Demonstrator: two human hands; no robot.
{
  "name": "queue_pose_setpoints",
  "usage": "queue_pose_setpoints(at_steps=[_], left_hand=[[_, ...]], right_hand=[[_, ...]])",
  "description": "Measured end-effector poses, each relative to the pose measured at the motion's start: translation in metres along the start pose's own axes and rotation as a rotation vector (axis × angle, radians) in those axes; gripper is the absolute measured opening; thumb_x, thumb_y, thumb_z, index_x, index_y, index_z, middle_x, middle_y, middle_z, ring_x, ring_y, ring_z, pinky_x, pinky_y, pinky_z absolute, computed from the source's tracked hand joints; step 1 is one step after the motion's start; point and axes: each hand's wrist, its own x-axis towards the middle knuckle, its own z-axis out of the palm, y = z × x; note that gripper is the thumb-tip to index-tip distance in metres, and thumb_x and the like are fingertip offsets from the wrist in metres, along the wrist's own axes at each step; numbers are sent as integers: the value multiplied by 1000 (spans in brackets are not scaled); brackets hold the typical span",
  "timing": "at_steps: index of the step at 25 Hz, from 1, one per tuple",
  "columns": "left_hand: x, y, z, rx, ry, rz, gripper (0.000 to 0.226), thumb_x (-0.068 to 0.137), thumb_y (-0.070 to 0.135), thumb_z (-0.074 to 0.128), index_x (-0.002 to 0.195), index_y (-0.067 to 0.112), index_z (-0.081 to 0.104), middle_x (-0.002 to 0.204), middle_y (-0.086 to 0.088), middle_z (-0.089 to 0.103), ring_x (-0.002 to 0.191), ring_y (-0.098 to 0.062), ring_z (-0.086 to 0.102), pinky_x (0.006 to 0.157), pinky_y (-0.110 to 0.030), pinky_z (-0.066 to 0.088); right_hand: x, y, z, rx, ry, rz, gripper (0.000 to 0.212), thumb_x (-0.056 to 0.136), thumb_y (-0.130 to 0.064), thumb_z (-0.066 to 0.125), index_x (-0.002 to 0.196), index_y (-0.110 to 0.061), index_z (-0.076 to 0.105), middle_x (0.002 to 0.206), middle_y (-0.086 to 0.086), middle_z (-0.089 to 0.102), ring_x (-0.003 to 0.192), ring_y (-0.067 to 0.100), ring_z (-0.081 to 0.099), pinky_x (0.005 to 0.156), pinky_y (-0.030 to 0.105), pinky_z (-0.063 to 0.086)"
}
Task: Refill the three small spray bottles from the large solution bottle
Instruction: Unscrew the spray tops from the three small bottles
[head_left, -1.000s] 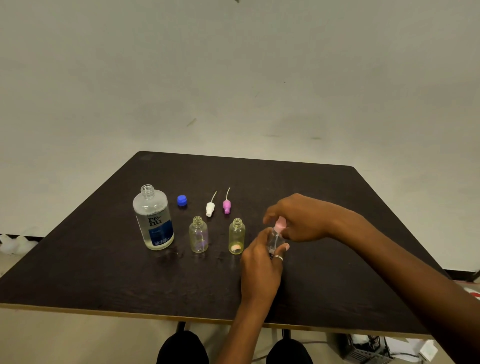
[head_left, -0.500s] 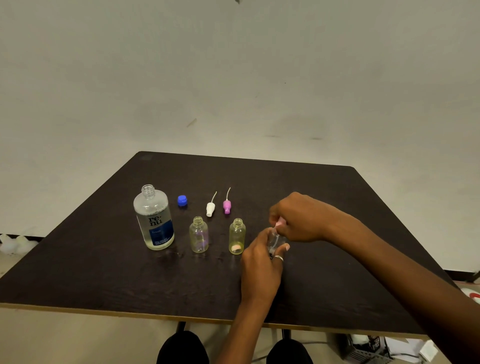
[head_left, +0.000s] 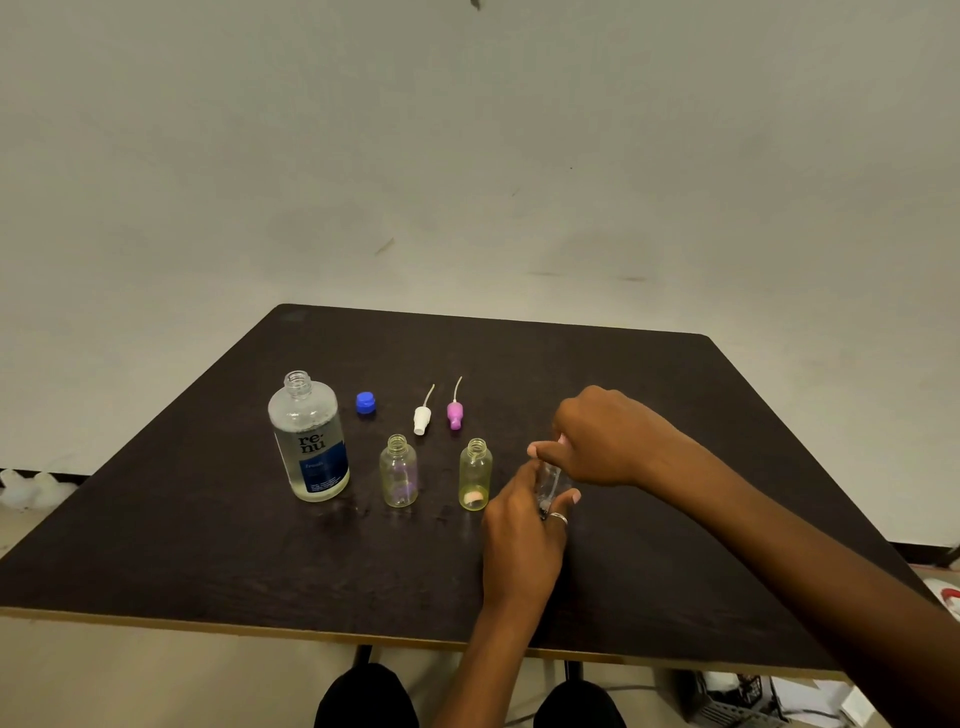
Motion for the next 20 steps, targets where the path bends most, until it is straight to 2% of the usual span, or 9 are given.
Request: queue_pose_setpoints(at_steps=[2, 4, 7, 9, 12, 15, 18, 20], left_hand=[[0, 1, 0, -4, 1, -3, 38, 90, 31, 73, 126, 24, 61, 110, 14, 67, 102, 0, 63, 81, -6, 47], [0, 1, -1, -5, 2, -7, 41, 90, 31, 72, 128, 24, 61, 113, 13, 67, 103, 1, 62, 83, -7, 48], [1, 0, -1, -14, -3, -12, 38, 90, 31, 73, 126, 26, 61, 112, 12, 68, 103, -1, 64, 82, -9, 50], [1, -1, 0, -7, -1, -9, 39, 89, 30, 73, 126, 25, 61, 112, 11, 69, 103, -2, 64, 80, -6, 47], [0, 1, 0, 3, 1, -6, 36, 90, 30, 73, 123, 23, 63, 105, 10, 69, 97, -4, 66, 74, -2, 45], [0, 1, -1, -11, 10, 7, 39, 89, 29, 73, 126, 24, 62, 107, 12, 68, 98, -1, 64, 76, 0, 43], [0, 0, -1, -15, 11, 13, 43, 89, 29, 73, 130, 24, 60, 111, 10, 69, 102, -1, 64, 80, -2, 44], [0, -2, 0, -16, 12, 10, 44, 89, 31, 73, 130, 23, 60, 112, 9, 70, 102, -2, 65, 81, -5, 47]], right_hand=[[0, 0, -1, 12, -42, -39, 32, 93, -40, 56, 76, -15, 65, 70, -1, 64, 63, 13, 62, 63, 26, 54], [-1, 2, -6, 42, -88, -105, 11, 90, -27, 61, 91, -21, 69, 88, -4, 69, 76, 10, 63, 72, 27, 56], [-1, 3, -7, 41, -95, -147, 17, 87, -29, 64, 104, -27, 68, 103, -7, 69, 91, 10, 64, 81, 33, 57], [-2, 2, -6, 29, -54, -93, 25, 91, -43, 57, 103, -24, 68, 98, -4, 69, 85, 11, 64, 77, 33, 57], [-1, 1, -3, 17, -28, -10, 40, 93, -52, 50, 87, -17, 68, 79, -2, 68, 69, 11, 63, 69, 31, 57], [-1, 1, -3, 46, -52, -14, 36, 95, -43, 52, 81, -14, 68, 73, 0, 66, 66, 13, 64, 66, 29, 57], [-3, 0, -8, 53, -73, -69, 18, 92, -28, 57, 87, -16, 68, 74, -6, 61, 69, 11, 62, 64, 23, 51], [-5, 0, -14, 56, -71, -104, 10, 89, -23, 59, 90, -19, 68, 76, -8, 59, 73, 10, 61, 67, 24, 52]])
